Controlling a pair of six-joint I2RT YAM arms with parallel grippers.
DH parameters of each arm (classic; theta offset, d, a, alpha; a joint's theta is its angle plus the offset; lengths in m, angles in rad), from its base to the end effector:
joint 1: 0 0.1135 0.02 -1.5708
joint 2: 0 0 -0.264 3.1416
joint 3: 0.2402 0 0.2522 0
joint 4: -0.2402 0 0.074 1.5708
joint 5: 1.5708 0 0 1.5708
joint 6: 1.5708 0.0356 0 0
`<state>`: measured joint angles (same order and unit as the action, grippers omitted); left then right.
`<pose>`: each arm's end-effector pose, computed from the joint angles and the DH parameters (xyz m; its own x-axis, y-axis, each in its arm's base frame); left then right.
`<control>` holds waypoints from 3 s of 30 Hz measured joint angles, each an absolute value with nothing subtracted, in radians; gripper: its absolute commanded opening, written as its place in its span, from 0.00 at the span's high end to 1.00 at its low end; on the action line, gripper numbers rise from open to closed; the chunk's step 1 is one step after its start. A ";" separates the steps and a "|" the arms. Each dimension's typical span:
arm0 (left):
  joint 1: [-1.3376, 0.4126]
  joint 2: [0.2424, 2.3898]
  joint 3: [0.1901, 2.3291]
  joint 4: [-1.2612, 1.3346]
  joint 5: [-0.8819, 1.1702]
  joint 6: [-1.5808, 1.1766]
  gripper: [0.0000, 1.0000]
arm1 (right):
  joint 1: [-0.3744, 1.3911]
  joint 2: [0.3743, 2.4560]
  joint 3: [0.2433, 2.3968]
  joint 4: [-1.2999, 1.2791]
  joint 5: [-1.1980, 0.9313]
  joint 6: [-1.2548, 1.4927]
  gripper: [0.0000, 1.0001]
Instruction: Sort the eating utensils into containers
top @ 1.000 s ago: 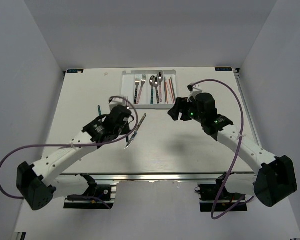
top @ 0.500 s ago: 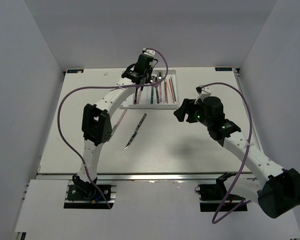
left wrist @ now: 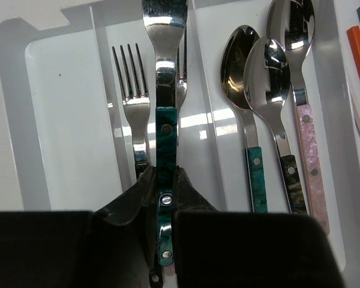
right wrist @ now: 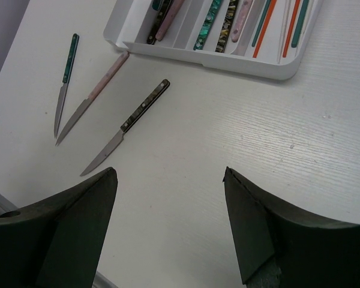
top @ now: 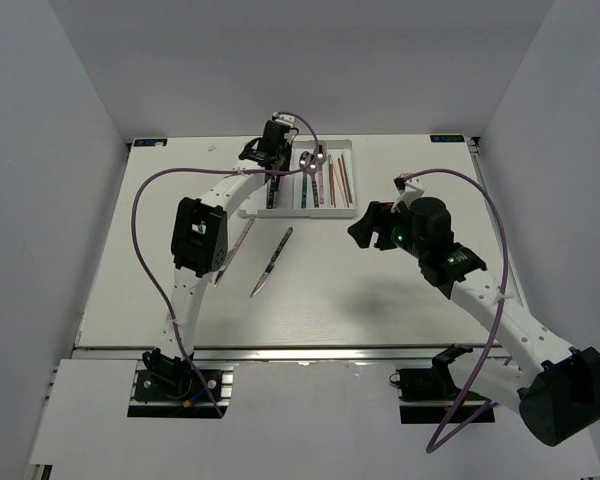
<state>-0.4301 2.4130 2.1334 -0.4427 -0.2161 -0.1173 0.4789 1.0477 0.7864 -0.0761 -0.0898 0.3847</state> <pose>0.5036 -0.2226 0.2074 -0.6273 0.1620 -0.7617 0.1889 0.9806 0.0530 0.2147 0.1151 0.3006 -0.4727 0.1757 -0.8635 -0.3848 0.8404 0.3816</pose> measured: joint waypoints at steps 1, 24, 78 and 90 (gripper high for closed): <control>-0.426 2.415 2.132 -0.435 -0.212 -0.123 1.00 | 0.479 1.046 0.786 -0.076 -0.093 0.385 0.23; -0.407 2.368 1.918 -0.299 -0.154 -0.257 0.02 | 0.479 1.106 0.786 -0.072 -0.139 0.385 0.23; -0.699 1.824 1.037 -0.159 -0.158 -0.308 1.00 | 0.479 1.077 0.738 -0.019 -0.213 0.354 0.23; -0.624 1.629 1.256 -0.303 -0.271 -0.408 1.00 | 0.479 1.076 0.738 -0.016 -0.212 0.339 0.22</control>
